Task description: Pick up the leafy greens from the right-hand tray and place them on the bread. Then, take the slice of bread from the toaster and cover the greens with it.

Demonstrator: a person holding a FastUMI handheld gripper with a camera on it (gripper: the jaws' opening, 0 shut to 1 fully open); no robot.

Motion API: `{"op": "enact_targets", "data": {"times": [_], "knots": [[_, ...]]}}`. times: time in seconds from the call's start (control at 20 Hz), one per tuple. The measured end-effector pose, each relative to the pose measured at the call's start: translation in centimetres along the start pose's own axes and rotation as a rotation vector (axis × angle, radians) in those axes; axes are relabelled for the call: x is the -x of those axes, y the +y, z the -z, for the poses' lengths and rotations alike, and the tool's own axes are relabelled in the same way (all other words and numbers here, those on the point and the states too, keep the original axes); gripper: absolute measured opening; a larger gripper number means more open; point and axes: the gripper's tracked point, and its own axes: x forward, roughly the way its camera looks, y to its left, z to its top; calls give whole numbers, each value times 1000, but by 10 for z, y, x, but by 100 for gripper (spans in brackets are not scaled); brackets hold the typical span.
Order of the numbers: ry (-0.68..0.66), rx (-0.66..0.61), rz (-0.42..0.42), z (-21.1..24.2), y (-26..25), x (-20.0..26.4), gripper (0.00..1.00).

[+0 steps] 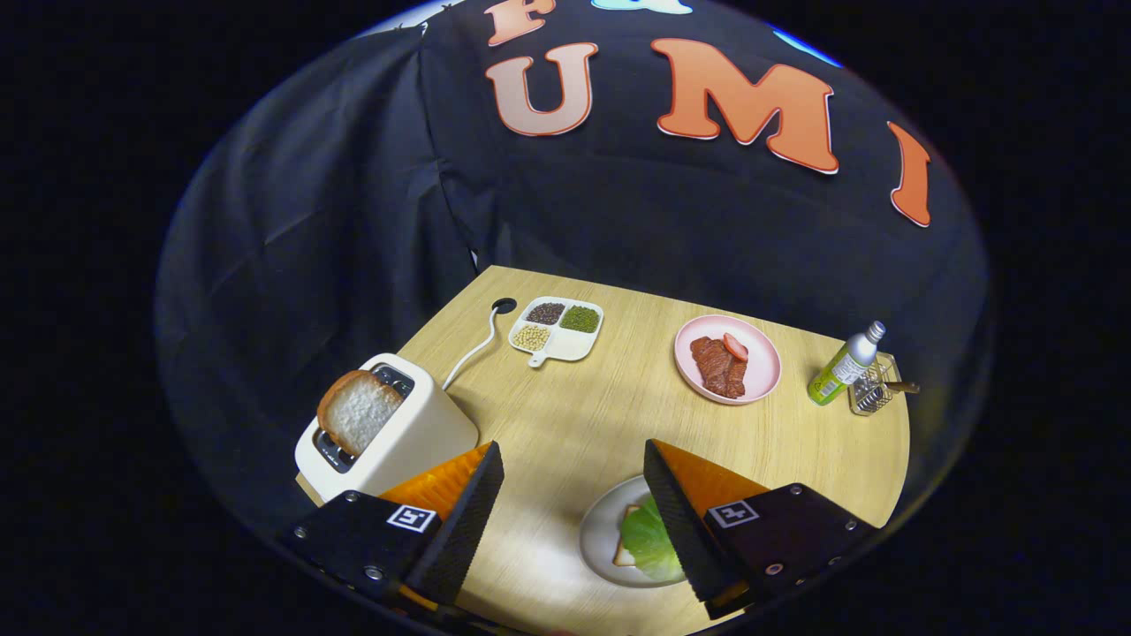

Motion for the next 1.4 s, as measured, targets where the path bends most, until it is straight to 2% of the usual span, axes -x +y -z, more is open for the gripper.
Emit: {"op": "enact_targets", "data": {"times": [0.4,0.65,0.75,0.85,0.95,1.1,1.15,1.2,1.3,1.4], "knots": [[83,61,-89,-43,123,-21,96],[228,102,-124,-24,186,-47,90],[281,132,-92,-17,188,-56,88],[363,110,-61,1,191,-63,84],[411,95,-34,4,189,-66,74],[449,77,10,12,179,-74,49],[479,52,24,19,179,-73,44],[486,25,29,20,179,-75,31],[481,-17,1,16,181,-78,18],[466,-54,-32,13,178,-73,12]]}}
